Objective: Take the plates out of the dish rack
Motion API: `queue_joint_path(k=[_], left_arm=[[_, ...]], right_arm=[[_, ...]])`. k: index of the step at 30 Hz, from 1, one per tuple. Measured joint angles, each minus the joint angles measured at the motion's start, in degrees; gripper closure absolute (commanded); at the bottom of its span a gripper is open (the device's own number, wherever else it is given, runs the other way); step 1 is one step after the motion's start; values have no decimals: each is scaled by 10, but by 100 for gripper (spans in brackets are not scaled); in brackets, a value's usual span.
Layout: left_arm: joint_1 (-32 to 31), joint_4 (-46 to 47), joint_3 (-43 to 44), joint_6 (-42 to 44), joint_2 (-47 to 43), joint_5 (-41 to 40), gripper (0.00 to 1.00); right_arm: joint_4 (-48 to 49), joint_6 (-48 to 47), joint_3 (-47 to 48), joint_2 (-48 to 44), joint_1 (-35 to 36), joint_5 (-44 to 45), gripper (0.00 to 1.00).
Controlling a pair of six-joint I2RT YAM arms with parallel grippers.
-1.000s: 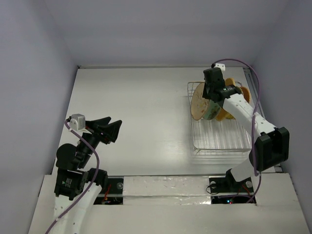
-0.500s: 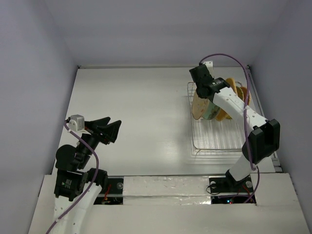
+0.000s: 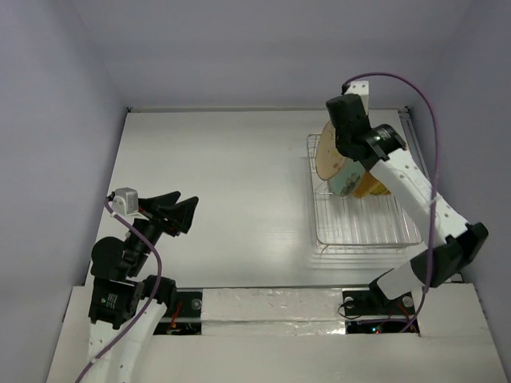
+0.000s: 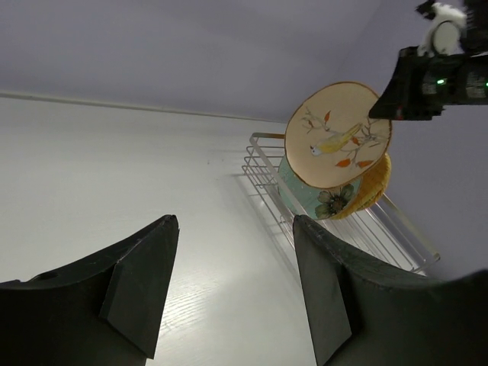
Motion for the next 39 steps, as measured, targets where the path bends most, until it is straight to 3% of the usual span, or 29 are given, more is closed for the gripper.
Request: queue_joint_path(k=[5,11,20,27,33,35,39], left_arm=[[0,0,0,0,0,-2,42],[0,0,0,0,0,-4,42],[0,0,0,0,0,-7,42],[0,0,0,-1,0,-8,43],[0,0,0,-2,0,-8,43],[0,0,0,-2,0,-7,43],[0,0,0,-2,0,-7,43]], right_arm=[[35,37,-7,-94,11,-91,100],[189,118,-71,-119,35,-227,100],[349,246,-77,144,110,-346,100],[354,308,50,339,149,-365,100],[389,355,125,439,156,-374,100],[399,375,127,459,155,-377,95],[428,407,142,490,162,-389,53]])
